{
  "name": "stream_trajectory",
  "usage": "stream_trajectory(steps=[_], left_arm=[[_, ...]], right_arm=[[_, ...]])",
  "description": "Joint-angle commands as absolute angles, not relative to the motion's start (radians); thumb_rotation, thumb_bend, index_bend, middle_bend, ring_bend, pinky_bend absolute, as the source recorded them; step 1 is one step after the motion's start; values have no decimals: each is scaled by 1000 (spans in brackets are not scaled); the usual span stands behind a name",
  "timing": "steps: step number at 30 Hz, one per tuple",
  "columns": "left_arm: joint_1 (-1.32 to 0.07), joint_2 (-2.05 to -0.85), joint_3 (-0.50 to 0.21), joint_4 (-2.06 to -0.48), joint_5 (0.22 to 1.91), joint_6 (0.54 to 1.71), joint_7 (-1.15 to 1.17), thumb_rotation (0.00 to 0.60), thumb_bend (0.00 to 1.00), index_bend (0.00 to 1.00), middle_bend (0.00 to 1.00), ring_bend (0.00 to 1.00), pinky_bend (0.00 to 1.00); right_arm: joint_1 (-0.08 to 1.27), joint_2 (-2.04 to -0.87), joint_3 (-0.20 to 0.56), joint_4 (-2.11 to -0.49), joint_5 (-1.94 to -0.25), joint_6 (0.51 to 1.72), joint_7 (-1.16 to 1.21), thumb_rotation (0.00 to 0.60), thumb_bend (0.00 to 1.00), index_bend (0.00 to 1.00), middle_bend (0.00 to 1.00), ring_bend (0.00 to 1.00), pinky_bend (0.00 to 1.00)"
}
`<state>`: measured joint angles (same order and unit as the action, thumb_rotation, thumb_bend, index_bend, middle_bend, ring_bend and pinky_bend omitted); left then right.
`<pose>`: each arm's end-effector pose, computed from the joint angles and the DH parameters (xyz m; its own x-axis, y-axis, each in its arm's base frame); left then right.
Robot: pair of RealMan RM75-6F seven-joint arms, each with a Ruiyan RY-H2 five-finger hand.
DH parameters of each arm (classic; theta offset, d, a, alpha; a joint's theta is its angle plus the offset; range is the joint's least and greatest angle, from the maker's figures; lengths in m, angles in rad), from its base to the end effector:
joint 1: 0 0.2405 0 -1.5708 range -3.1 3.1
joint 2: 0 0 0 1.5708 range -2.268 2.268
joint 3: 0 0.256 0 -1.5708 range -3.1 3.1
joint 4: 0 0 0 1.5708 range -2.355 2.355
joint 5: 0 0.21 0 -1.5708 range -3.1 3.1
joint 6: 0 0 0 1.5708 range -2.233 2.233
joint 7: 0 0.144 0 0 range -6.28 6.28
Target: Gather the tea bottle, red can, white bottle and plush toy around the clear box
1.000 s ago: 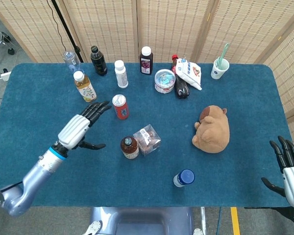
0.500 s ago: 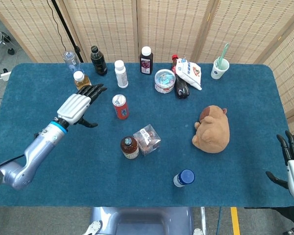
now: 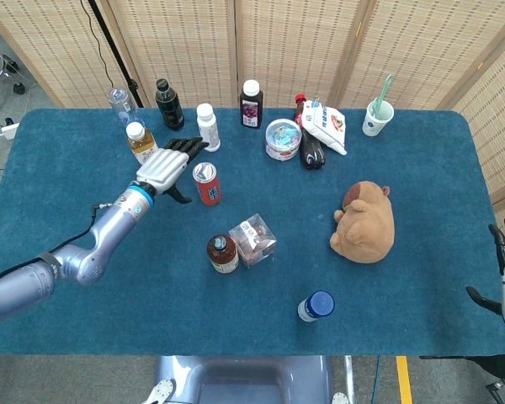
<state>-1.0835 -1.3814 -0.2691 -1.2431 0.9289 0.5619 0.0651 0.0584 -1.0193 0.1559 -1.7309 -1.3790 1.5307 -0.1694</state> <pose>-0.0882 0.4629 0.0496 0.4100 0.3304 0.8502 0.8866 -0.3631 -0.2864 -0.3022 -0.1913 0.2066 0.5153 0.1151 0.8492 -0.8553 0.1312 0.5012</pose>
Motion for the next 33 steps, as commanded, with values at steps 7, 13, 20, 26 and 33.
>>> stream_trajectory(steps=[7,13,20,26,33], left_arm=[[-1164,-1483,-243,-1090,862,483,103,600,114,0,0,0,109],[-1180,-1525,-235,-1034,862,475,98,600,153,48,72,103,347],[-1174,-1552,-239,-1001,895,520,89,600,282,327,330,361,508],[-1168,-1550,-238,-1008,898,528,91,600,356,480,458,471,562],[-1149,-1510,-261,-1086,932,579,69,600,377,505,478,490,574]], right_arm=[[69,-1026,171,-1718,-1327,1507,-185,600,0,0,0,0,0],[72,-1028,177,-1711,-1309,1502,-183,600,0,0,0,0,0],[73,-1024,179,-1712,-1301,1499,-176,600,0,0,0,0,0],[73,-1024,175,-1713,-1302,1496,-176,600,0,0,0,0,0],[75,-1021,174,-1715,-1299,1492,-171,600,0,0,0,0,0]])
